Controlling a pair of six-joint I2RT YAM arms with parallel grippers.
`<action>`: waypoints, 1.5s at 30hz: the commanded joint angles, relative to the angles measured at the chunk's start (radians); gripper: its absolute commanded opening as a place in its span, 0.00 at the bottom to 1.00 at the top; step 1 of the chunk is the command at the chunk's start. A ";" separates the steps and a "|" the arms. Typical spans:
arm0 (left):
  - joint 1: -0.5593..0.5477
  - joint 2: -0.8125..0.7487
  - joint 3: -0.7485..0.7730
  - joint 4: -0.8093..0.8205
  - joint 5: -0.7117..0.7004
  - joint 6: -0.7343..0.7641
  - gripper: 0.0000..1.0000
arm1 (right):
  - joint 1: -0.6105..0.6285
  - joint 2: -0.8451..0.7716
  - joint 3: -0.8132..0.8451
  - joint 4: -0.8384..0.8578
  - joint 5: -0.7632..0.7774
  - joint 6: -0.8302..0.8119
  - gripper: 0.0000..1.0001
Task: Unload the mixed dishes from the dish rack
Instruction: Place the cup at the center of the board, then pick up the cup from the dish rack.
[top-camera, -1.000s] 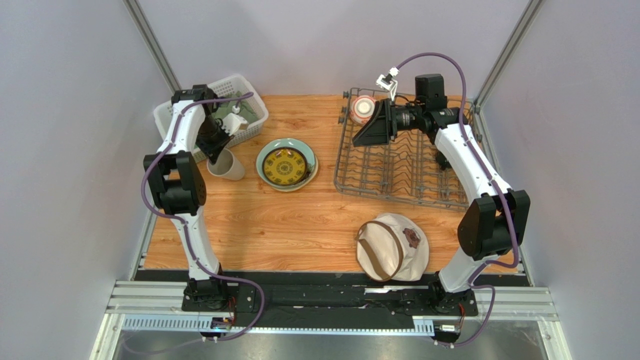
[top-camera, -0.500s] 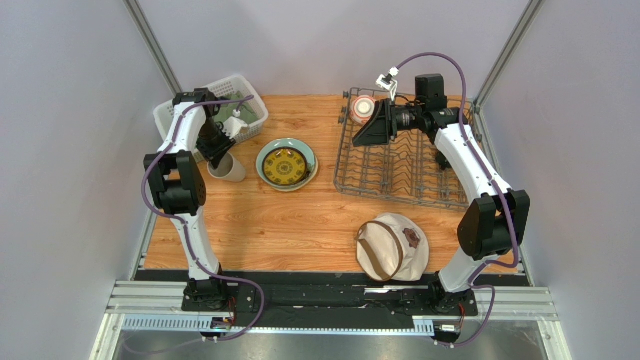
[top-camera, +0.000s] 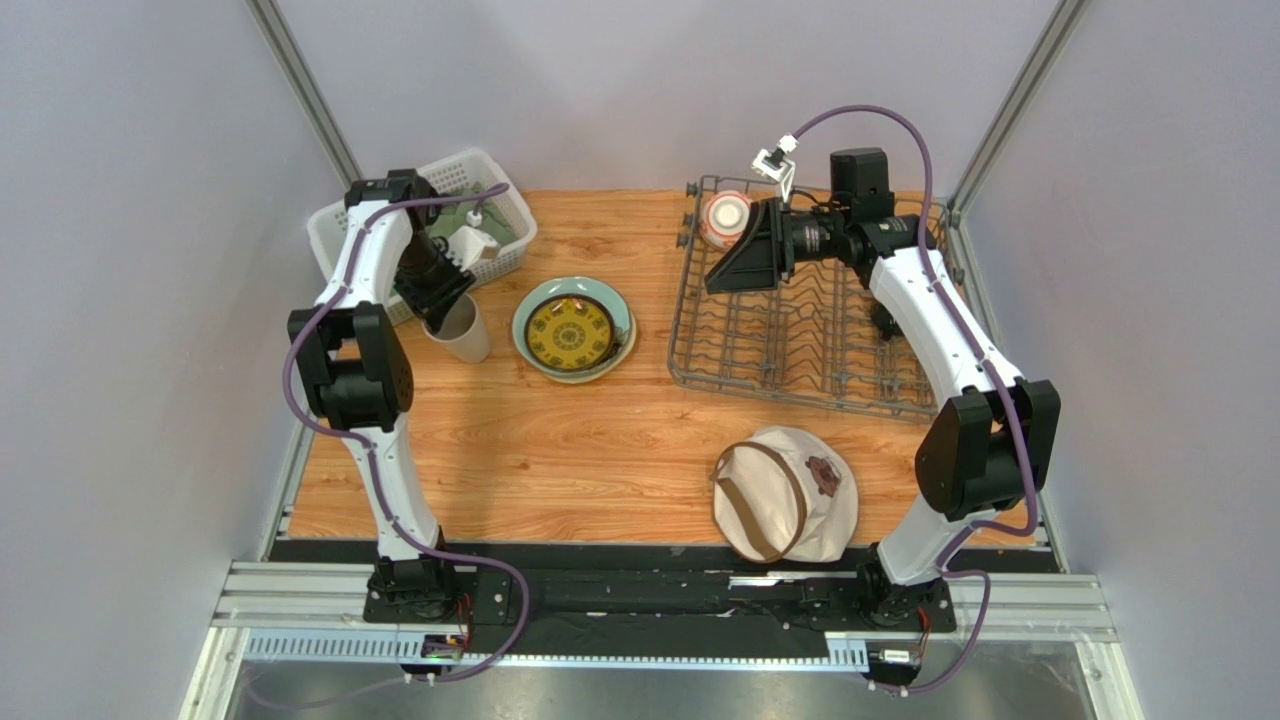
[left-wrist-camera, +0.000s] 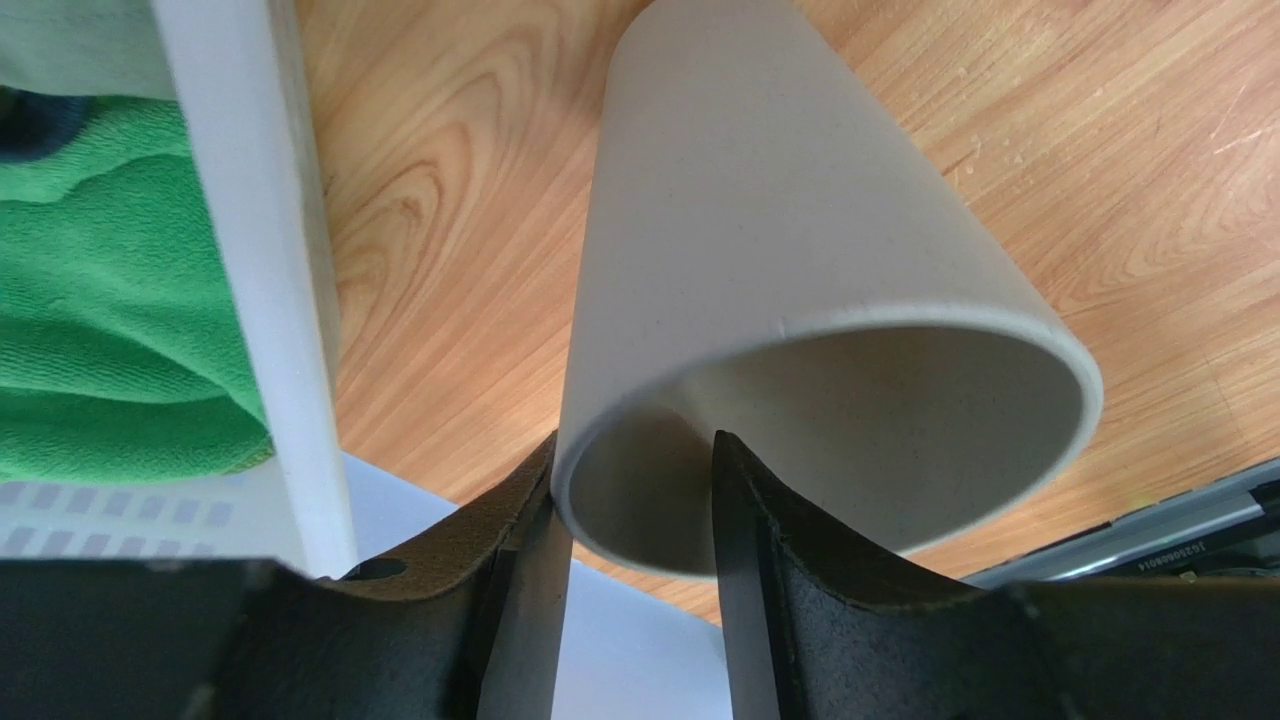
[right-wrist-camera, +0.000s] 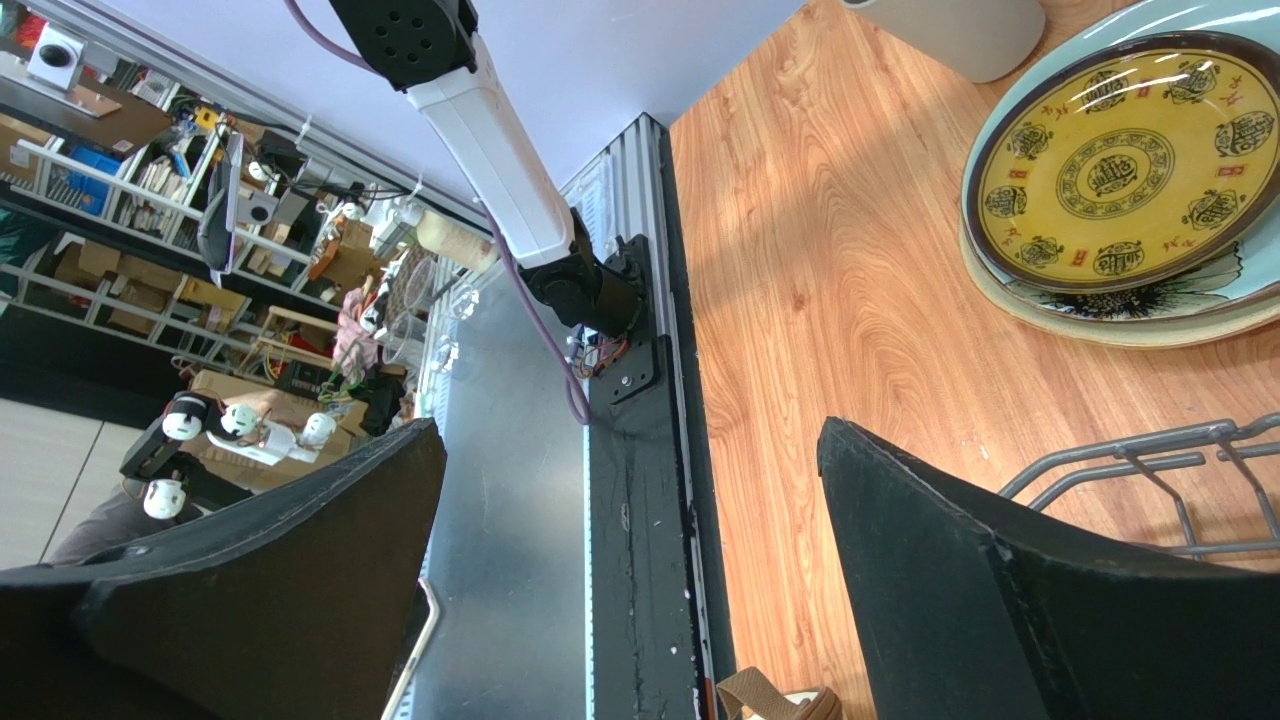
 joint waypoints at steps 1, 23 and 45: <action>-0.009 -0.036 0.062 -0.321 0.029 -0.010 0.47 | 0.001 -0.031 0.003 0.001 0.002 -0.017 0.99; -0.011 -0.094 0.151 -0.256 0.094 -0.030 0.70 | 0.001 -0.056 0.087 -0.189 0.497 -0.227 0.99; -0.011 -0.422 -0.091 0.115 0.298 -0.223 0.94 | -0.121 -0.047 -0.042 -0.115 1.544 -0.193 1.00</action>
